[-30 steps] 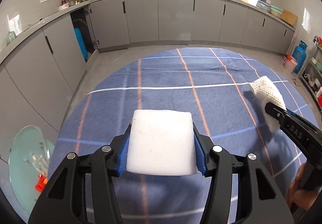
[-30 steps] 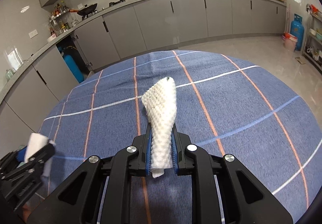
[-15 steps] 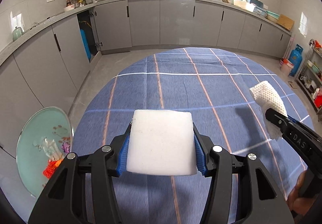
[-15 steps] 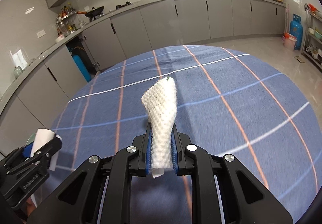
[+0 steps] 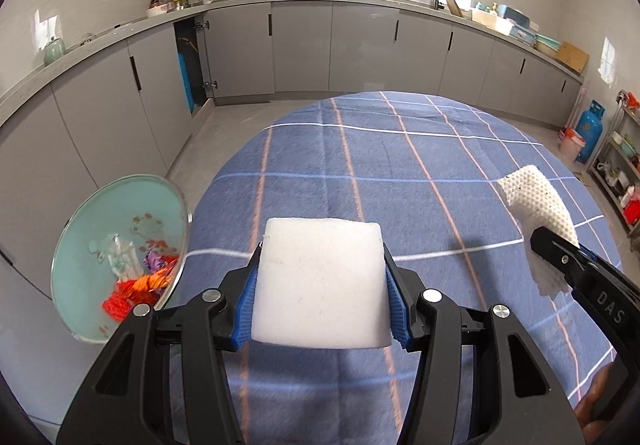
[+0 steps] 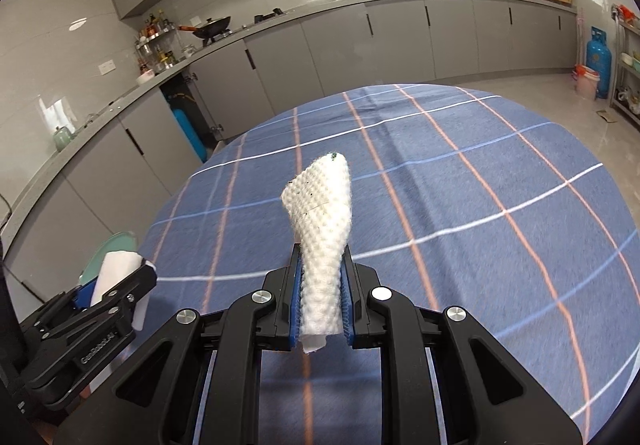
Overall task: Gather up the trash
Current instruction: 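Carry the white sponge and white cloth with both tools over the teal bin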
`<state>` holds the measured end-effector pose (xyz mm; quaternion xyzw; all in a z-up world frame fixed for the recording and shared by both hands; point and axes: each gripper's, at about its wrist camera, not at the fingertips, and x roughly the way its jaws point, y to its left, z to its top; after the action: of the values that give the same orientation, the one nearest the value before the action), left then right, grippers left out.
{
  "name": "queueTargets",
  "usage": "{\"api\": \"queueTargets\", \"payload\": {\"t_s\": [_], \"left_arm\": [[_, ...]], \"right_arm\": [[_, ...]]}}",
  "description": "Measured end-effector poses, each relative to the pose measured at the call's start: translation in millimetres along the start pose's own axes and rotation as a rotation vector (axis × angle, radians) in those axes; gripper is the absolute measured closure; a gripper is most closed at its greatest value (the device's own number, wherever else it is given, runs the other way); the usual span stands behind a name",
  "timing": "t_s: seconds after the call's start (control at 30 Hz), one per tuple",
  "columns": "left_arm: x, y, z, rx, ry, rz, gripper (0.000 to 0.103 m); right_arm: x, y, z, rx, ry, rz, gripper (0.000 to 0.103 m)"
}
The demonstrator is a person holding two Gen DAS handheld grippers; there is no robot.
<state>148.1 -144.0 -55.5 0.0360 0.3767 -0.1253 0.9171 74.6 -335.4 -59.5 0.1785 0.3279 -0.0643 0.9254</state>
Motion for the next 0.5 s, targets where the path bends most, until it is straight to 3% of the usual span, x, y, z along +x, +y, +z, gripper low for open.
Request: {"api": "queueTargets", "payload": {"t_s": [0.5], "left_arm": [[-32.2,46.0,-23.2,-0.066,-0.018,0.027,0.051]], "right_arm": [[-18.0,53.3,-24.2,-0.073,0.006,0.089,0.086]]}}
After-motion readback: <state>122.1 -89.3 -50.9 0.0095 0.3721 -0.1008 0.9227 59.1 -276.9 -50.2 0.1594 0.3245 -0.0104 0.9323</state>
